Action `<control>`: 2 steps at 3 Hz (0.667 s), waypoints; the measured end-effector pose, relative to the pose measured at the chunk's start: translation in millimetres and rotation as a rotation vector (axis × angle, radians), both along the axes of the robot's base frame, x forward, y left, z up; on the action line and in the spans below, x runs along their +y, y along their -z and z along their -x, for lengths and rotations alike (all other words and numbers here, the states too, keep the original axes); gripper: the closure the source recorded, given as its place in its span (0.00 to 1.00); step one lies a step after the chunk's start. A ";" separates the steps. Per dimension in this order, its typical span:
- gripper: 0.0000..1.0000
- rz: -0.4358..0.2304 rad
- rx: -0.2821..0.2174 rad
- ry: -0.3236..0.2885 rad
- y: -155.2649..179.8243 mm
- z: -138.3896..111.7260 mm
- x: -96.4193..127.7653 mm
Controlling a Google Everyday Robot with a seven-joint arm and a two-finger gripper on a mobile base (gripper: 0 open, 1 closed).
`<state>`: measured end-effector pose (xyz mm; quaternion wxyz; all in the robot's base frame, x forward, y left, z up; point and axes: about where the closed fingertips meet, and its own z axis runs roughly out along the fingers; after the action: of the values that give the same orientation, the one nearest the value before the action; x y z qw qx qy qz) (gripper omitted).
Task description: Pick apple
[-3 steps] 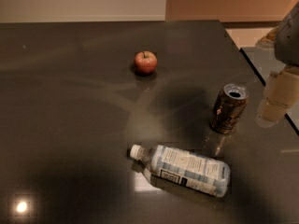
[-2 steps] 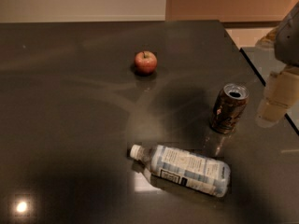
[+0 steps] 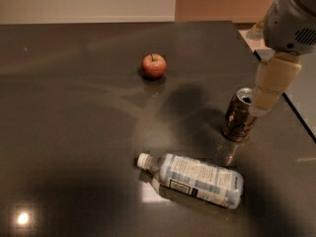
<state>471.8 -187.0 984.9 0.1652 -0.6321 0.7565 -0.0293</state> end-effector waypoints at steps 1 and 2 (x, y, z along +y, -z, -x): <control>0.00 -0.019 -0.006 -0.032 -1.9 -27.4 24.3; 0.00 -0.044 -0.003 -0.050 1.4 -55.3 52.7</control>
Offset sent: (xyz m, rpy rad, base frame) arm 0.0850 0.0849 -0.0077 0.0694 0.0233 0.0681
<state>527.1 -134.3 983.5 0.1811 -0.6470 0.7406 -0.0094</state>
